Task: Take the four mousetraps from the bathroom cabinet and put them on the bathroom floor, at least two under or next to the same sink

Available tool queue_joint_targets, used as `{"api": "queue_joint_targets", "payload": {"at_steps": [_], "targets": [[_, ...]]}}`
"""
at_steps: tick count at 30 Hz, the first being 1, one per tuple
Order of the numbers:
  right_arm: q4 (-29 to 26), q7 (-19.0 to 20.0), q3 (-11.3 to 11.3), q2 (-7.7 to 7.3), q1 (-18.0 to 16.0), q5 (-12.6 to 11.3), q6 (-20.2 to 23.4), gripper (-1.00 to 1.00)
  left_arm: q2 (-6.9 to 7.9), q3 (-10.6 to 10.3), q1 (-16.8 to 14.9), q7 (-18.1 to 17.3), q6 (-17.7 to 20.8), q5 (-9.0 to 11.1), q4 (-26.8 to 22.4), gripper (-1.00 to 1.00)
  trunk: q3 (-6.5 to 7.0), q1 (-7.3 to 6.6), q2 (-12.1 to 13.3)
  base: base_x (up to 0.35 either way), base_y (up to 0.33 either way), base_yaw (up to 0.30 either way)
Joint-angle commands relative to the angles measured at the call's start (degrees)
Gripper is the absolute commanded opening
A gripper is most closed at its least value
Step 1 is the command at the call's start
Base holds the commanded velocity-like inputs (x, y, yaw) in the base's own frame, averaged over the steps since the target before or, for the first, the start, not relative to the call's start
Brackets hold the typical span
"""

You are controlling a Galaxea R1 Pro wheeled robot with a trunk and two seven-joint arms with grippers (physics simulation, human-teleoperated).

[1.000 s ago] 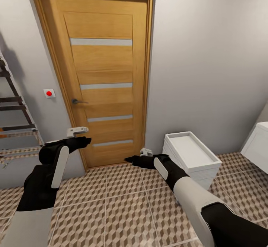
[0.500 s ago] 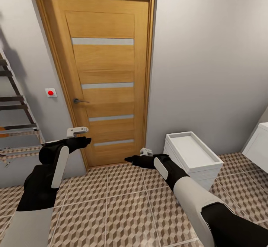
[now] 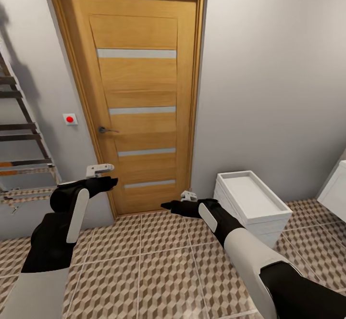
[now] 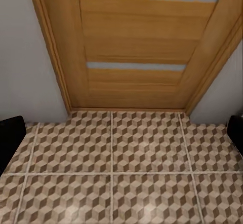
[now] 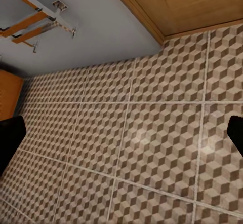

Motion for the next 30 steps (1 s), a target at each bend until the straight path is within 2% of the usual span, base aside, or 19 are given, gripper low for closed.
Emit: {"api": "queue_joint_targets", "payload": {"at_steps": [1, 30], "targets": [[-0.1, 0.0, 0.1, 0.00, -0.1, 0.0, 0.2, 1.00, 0.02, 0.0, -0.1, 0.5, 0.2, 0.6, -0.1, 1.00, -0.14, 0.04, -0.1, 0.000, 0.000, 0.190], [-0.1, -0.1, 0.4, 0.00, 0.0, 0.0, 0.2, 1.00, 0.02, 0.0, 0.0, 0.5, 0.2, 0.6, -0.1, 1.00, -1.14, 0.04, -0.1, 0.000, 0.000, 0.251]]}}
